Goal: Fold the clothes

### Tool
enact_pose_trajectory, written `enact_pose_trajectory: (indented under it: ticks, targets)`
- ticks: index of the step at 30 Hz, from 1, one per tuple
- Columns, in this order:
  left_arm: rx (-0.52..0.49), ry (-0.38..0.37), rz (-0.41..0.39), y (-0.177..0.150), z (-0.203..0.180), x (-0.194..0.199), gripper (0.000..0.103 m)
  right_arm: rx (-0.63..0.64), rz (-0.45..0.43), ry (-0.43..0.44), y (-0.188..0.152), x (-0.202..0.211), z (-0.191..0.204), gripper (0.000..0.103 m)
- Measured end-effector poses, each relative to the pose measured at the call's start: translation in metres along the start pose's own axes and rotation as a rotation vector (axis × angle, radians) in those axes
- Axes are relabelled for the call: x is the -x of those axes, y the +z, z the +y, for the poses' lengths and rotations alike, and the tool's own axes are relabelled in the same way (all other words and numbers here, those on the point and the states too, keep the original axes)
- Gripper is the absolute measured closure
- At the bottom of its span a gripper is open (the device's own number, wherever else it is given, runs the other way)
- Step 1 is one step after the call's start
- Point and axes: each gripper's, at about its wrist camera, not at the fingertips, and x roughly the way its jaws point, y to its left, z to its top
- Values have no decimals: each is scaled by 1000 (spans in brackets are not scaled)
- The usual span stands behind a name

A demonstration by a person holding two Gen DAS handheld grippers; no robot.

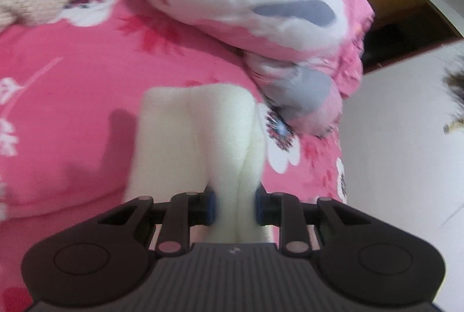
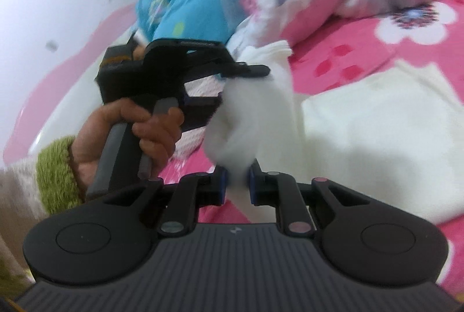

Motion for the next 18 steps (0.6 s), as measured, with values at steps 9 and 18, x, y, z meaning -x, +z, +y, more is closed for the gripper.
enact_pose_trajectory:
  ticks: [9, 18]
  targets:
    - [-162, 2, 127, -31, -65, -86, 78, -127, -105, -123, -1, 49, -65, 90]
    - [-333, 59, 232, -63, -83, -157, 77, -286, -154, -217, -21, 57, -146, 91]
